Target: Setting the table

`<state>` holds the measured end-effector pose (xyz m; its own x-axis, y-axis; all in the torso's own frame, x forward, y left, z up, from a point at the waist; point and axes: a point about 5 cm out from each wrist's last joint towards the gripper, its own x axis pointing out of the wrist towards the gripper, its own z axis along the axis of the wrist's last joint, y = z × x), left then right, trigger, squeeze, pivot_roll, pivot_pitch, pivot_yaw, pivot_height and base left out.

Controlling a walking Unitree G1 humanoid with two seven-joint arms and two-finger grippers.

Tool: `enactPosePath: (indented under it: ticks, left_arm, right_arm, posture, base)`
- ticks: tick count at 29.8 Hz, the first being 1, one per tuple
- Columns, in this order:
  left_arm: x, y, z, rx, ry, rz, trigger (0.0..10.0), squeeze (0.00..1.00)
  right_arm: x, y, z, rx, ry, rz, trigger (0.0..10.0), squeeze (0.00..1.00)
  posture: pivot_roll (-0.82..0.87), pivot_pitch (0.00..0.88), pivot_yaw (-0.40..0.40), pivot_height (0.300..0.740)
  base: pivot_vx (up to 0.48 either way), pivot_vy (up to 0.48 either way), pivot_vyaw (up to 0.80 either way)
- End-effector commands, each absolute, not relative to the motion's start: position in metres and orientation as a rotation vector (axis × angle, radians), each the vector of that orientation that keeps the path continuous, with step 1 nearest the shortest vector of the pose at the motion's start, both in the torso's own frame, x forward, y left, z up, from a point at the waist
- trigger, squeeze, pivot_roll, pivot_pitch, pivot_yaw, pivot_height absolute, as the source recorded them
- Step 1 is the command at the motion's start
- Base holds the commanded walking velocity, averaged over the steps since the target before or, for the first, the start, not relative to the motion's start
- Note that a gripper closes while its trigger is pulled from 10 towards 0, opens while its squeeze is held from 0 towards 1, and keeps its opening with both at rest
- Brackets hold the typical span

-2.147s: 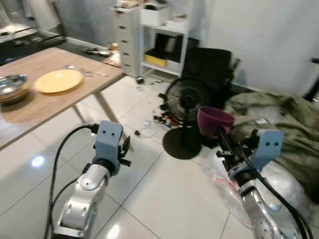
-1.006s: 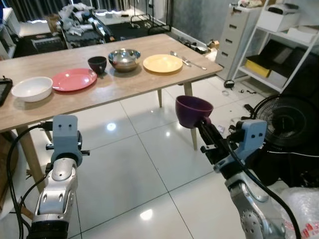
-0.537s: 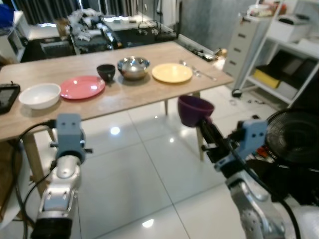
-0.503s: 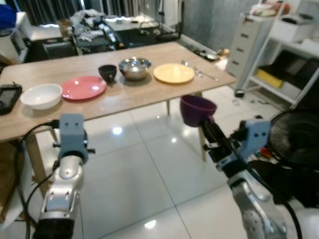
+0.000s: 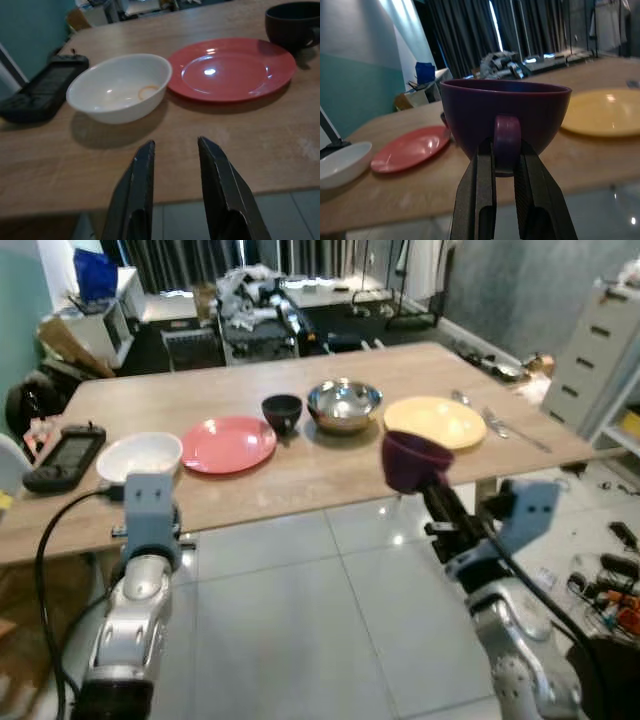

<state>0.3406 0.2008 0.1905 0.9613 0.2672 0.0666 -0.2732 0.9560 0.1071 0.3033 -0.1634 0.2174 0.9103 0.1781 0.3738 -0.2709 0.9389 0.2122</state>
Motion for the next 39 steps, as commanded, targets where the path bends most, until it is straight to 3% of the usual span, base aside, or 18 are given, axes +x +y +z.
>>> enactPosePath:
  ticks: [1, 13, 24, 39]
  left_arm:
    - [0.338, 0.21, 0.183, 0.135, -0.025, 0.298, 10.0, 0.0]
    - [0.34, 0.206, 0.192, 0.166, -0.077, 0.223, 10.0, 0.0]
    - [0.336, 0.189, 0.19, 0.176, -0.079, 0.019, 10.0, 0.0]
    - [0.328, 0.188, 0.201, 0.201, -0.113, -0.031, 10.0, 0.0]
  right_arm:
    - [0.302, -0.156, 0.219, 0.289, -0.372, 0.272, 10.0, 0.0]
    - [0.302, -0.144, 0.206, 0.176, -0.353, 0.337, 10.0, 0.0]
    - [0.3, -0.143, 0.175, 0.074, -0.32, 0.317, 10.0, 0.0]
    - [0.326, -0.109, 0.163, 0.009, -0.36, 0.281, 10.0, 0.0]
  posture:
    - [0.04, 0.059, 0.079, 0.74]
    - [0.05, 0.058, 0.08, 0.74]
    - [0.06, 0.069, 0.083, 0.74]
    - [0.14, 0.136, 0.078, 0.74]
  base:
    - [0.48, 0.0, 0.0]
    - [0.469, 0.0, 0.0]
    - [0.0, 0.0, 0.0]
    - [0.0, 0.0, 0.0]
